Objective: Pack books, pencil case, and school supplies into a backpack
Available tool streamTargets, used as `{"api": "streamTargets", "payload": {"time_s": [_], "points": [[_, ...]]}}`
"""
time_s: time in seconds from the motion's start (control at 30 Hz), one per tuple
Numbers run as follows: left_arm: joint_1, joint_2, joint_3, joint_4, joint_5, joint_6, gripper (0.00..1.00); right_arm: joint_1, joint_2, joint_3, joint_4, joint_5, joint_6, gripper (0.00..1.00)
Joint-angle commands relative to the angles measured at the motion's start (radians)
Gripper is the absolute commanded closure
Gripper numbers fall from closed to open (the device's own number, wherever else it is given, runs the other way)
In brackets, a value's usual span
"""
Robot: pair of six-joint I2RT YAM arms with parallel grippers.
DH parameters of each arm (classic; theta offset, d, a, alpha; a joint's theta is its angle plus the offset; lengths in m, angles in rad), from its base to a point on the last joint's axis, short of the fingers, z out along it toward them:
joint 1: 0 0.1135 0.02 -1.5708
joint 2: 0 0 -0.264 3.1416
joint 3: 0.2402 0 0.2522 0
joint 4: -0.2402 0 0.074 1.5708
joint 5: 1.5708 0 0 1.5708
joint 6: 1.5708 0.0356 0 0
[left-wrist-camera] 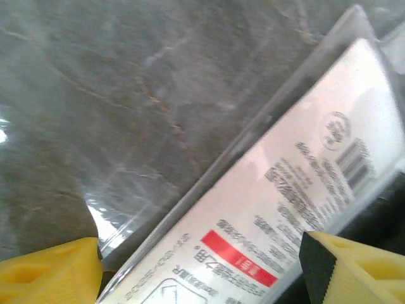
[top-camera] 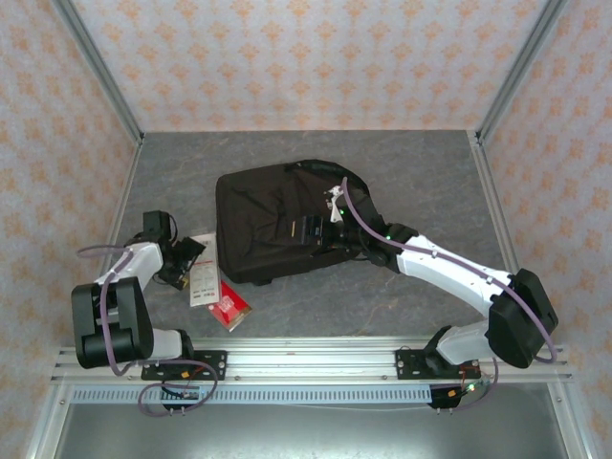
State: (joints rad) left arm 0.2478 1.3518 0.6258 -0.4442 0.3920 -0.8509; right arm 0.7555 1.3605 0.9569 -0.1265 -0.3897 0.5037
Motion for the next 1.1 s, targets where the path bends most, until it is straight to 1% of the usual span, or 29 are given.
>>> {"api": "streamTargets", "payload": {"time_s": [0.0,0.1,0.2,0.37,0.47,0.57,0.63,0.8,0.87,0.9,0.93,0.97,1.0,1.03,1.07], "points": [[-0.096,0.022,-0.053,0.39,0.443,-0.113,0.22,-0.005,0.01,-0.006,0.034,-0.007,0.024,0.15],[-0.123,0.028,-0.063,0.43,0.484,-0.128,0.24,-0.005,0.022,-0.001,0.038,-0.004,0.034,0.15],[-0.13,0.015,-0.073,0.43,0.497,-0.129,0.29,-0.005,0.033,0.005,0.043,-0.006,0.045,0.15],[-0.131,-0.07,-0.077,0.416,0.505,-0.131,0.35,-0.005,0.049,0.005,0.045,-0.004,0.06,0.15],[-0.131,-0.128,-0.06,0.371,0.5,-0.114,0.4,-0.005,0.055,0.005,0.045,0.004,0.064,0.16],[-0.134,-0.158,-0.067,0.384,0.501,-0.134,0.43,-0.005,0.061,0.011,0.032,0.027,0.065,0.16],[-0.146,-0.154,-0.076,0.409,0.502,-0.144,0.46,-0.005,0.063,0.014,0.031,0.038,0.07,0.16],[-0.193,-0.1,-0.118,0.508,0.497,-0.187,0.57,-0.007,0.073,0.029,0.031,0.04,0.085,0.17],[-0.21,-0.084,-0.127,0.525,0.486,-0.188,0.61,-0.009,0.074,0.035,0.026,0.046,0.089,0.17],[-0.215,-0.079,-0.124,0.514,0.477,-0.175,0.63,-0.008,0.074,0.035,0.026,0.049,0.09,0.17],[-0.217,-0.079,-0.118,0.491,0.466,-0.157,0.67,-0.008,0.072,0.036,0.024,0.053,0.089,0.17],[-0.216,-0.093,-0.105,0.435,0.438,-0.123,0.73,-0.009,0.071,0.038,0.015,0.06,0.086,0.17],[-0.216,-0.118,-0.086,0.353,0.392,-0.081,0.77,-0.009,0.07,0.043,0.004,0.068,0.08,0.18],[-0.216,-0.155,-0.057,0.222,0.321,-0.038,0.78,-0.008,0.069,0.046,-0.007,0.067,0.071,0.19],[-0.216,-0.198,-0.029,0.129,0.247,-0.001,0.75,-0.009,0.066,0.049,-0.005,0.034,0.053,0.2]]}}
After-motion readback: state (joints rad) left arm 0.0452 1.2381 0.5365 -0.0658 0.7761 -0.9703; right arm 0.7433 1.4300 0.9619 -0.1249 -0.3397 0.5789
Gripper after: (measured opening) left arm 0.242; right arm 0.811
